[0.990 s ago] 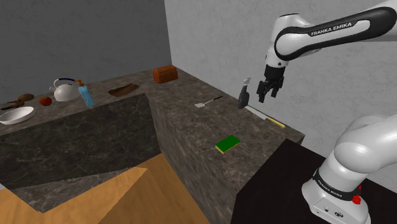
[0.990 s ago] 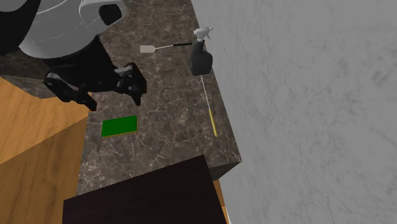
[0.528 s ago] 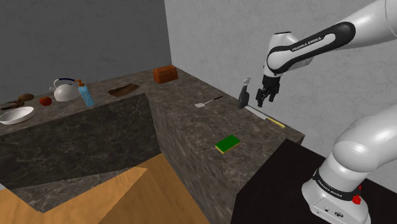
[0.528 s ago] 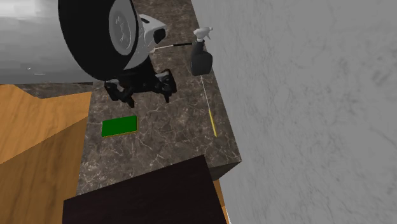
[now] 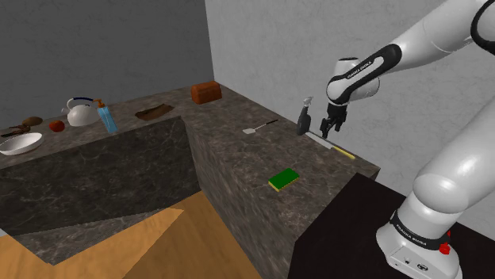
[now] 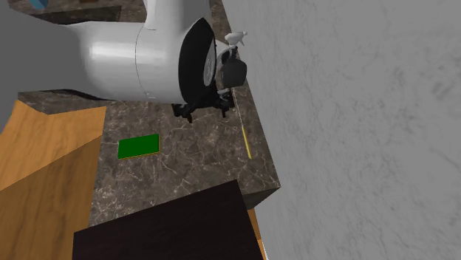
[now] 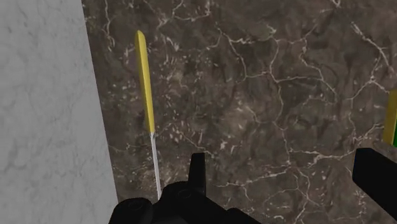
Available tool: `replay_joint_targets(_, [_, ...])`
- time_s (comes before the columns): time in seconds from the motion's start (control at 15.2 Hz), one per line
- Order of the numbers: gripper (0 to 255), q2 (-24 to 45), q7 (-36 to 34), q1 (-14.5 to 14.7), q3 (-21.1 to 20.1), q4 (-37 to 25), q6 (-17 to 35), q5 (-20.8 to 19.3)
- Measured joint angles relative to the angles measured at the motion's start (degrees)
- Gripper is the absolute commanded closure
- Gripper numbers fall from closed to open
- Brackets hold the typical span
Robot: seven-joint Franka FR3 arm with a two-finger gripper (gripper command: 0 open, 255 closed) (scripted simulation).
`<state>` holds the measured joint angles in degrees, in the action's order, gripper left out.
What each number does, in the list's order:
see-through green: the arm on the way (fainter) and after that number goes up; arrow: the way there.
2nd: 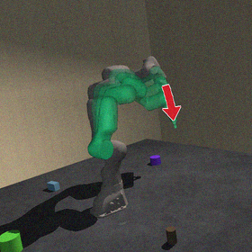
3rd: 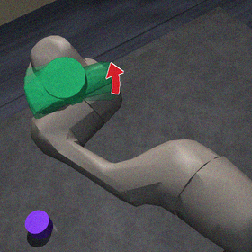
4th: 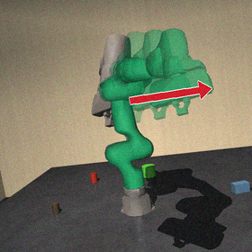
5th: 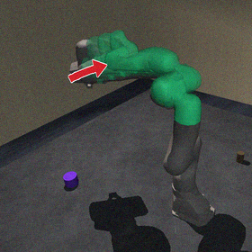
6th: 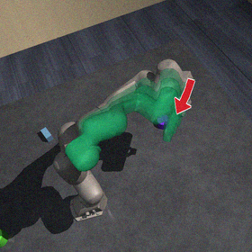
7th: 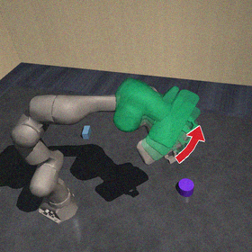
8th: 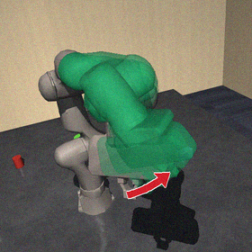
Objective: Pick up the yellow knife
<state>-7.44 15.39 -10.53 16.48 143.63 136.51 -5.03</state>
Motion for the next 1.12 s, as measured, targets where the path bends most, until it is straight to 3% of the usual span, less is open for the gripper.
replay_joint_targets(0.33, [0,11.0,5.5,-1.2,1.8,-5.2,6.2,3.2])
replay_joint_targets(0.73, [0,24.6,13.4,-5.2,1.6,-13.0,12.3,8.8])
replay_joint_targets(0.86, [0,28.4,15.9,-7.1,1.2,-15.8,13.5,10.2])
replay_joint_targets(1.12, [0,32.4,17.0,-8.1,0.1,-17.6,15.7,11.7])
